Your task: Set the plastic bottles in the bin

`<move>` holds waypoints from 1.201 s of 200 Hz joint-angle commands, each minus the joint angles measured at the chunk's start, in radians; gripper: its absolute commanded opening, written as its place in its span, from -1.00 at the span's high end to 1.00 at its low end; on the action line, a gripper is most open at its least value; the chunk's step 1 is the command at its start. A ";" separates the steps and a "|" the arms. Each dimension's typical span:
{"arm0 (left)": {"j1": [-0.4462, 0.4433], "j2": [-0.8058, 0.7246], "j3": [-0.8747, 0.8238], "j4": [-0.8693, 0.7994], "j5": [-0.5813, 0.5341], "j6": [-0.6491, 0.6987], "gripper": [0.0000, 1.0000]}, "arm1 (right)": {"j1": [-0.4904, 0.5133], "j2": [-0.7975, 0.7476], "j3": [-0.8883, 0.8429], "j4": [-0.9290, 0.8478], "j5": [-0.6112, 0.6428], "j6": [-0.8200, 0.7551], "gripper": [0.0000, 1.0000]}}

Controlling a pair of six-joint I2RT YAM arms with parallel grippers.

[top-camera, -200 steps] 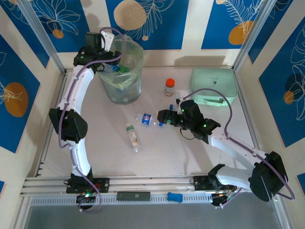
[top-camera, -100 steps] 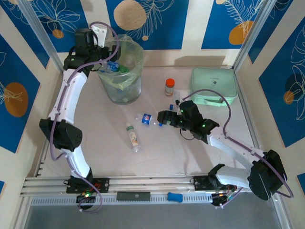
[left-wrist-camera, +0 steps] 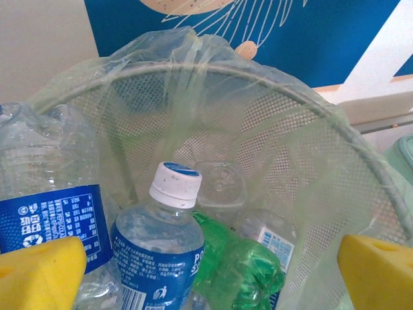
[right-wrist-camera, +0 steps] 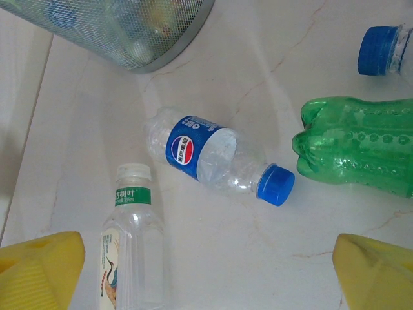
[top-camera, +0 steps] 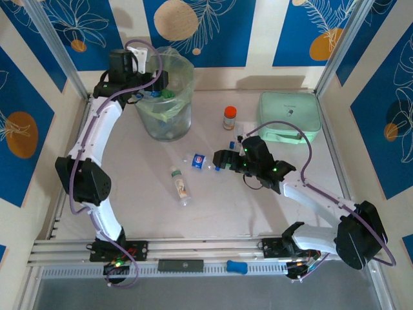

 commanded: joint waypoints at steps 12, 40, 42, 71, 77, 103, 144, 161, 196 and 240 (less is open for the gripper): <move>0.030 0.067 0.036 0.046 -0.028 -0.062 -0.99 | -0.006 -0.008 0.007 -0.005 0.011 0.003 -0.98; 0.055 0.167 0.144 -0.011 -0.011 -0.101 -0.99 | -0.006 -0.016 0.006 -0.015 0.015 0.004 -0.98; 0.056 0.174 0.153 -0.017 -0.011 -0.103 -0.99 | -0.006 -0.018 0.006 -0.016 0.016 0.004 -0.98; 0.059 0.244 0.218 -0.056 0.011 -0.122 -0.99 | -0.008 -0.038 -0.001 -0.026 0.031 0.003 -0.98; 0.059 0.250 0.223 -0.058 0.027 -0.130 -0.99 | -0.009 -0.043 -0.002 -0.028 0.032 0.003 -0.98; 0.054 0.238 0.214 -0.051 0.079 -0.158 -0.99 | -0.016 -0.049 -0.002 -0.032 0.035 -0.001 -0.98; 0.037 0.116 0.133 0.005 0.098 -0.162 -0.99 | -0.048 -0.030 0.024 -0.061 0.035 -0.024 -0.98; 0.036 0.035 0.066 0.059 0.101 -0.172 -0.99 | -0.071 -0.017 0.042 -0.082 0.031 -0.040 -0.98; 0.028 -0.149 -0.126 0.192 0.127 -0.224 -0.99 | -0.148 0.028 0.097 -0.162 0.033 -0.077 -0.98; 0.009 -0.381 -0.468 0.380 0.154 -0.331 -0.99 | -0.254 0.097 0.159 -0.226 -0.027 -0.153 -0.98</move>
